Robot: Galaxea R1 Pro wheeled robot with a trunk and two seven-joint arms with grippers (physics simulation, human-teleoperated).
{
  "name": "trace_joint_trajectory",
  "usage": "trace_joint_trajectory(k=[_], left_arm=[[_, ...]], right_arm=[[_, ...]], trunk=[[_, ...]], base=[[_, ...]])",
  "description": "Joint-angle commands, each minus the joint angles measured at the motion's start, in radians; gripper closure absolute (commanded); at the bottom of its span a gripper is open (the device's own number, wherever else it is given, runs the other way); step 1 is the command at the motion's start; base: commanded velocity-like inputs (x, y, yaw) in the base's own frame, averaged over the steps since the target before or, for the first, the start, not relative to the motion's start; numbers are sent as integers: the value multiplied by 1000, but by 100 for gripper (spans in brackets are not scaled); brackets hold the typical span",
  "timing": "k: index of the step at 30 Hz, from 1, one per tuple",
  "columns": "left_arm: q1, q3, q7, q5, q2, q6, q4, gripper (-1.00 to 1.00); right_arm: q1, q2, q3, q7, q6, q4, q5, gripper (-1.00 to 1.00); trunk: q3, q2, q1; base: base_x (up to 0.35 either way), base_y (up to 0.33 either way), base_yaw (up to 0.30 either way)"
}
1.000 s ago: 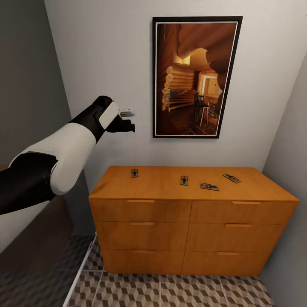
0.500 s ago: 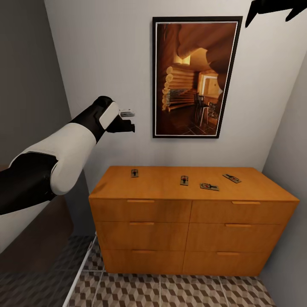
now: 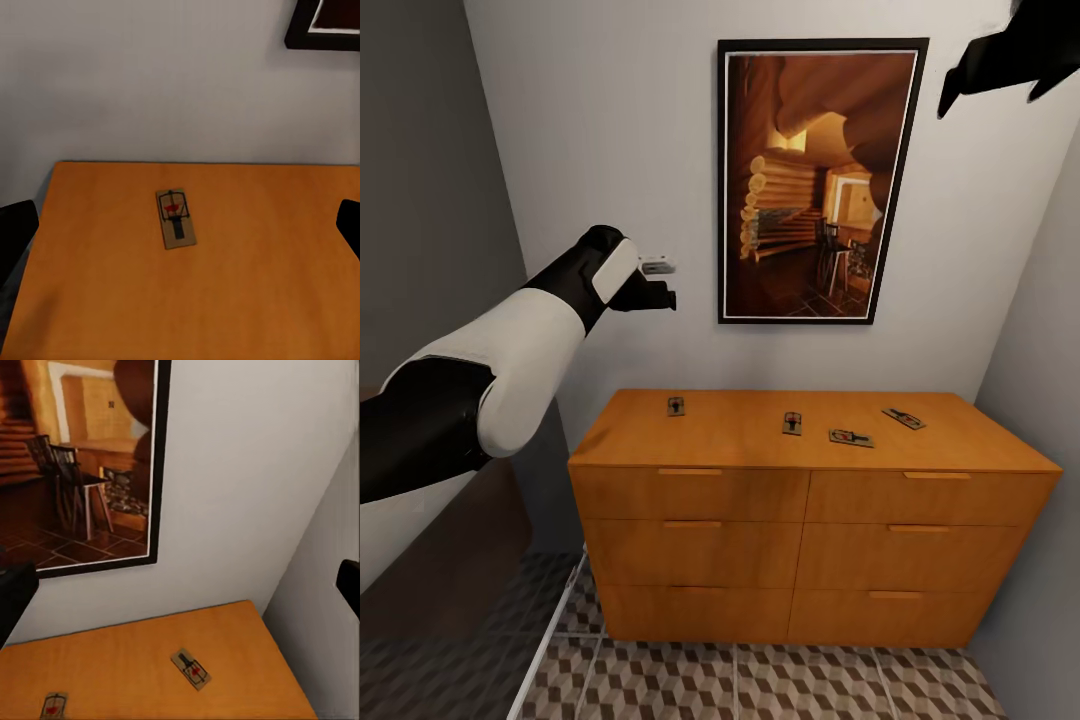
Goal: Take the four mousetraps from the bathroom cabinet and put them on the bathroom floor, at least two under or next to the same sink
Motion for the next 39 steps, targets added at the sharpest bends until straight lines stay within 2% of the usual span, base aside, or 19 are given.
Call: trace_joint_trajectory(k=[1,3,4,7,8,12,16,23,30,39], left_arm=[[-1,-7,7,11,0,3,-1,-100],[-1,-7,7,11,0,3,-1,-100],[-1,-7,7,11,0,3,-1,-100],[2,-7,7,11,0,3,-1,-100],[2,-7,7,11,0,3,-1,-100],[9,-7,6,11,-1,3,-2,-100],[13,-7,6,11,-1,2,-2,-100],[17,-7,6,11,-3,3,-2,-100],[17,-7,5,11,-2,3,-3,-100],[18,-7,3,11,-3,3,-3,-100]], right_arm=[[10,-1,21,-9,0,2,-9,-100],[35,-1,68,-9,0,1,-9,-100],[35,-1,68,-9,0,1,-9,-100],[73,1,137,-9,0,0,-8,-100],[73,1,137,-9,0,0,-8,-100],[122,4,195,-10,0,-1,-7,-100],[153,5,219,-10,0,-1,-4,-100],[196,6,238,-11,0,-1,-3,-100],[215,4,243,-11,0,-1,-3,-100],[272,-1,243,-24,0,-5,-3,-100]], trunk=[[-1,-1,0],[-1,-1,0],[-1,-1,0],[-1,-1,0],[-1,-1,0],[-1,-1,0],[-1,-1,0],[-1,-1,0],[-1,-1,0],[-1,-1,0]], base=[[0,0,0],[0,0,0],[0,0,0],[0,0,0],[0,0,0],[0,0,0],[0,0,0],[0,0,0],[0,0,0],[0,0,0]])
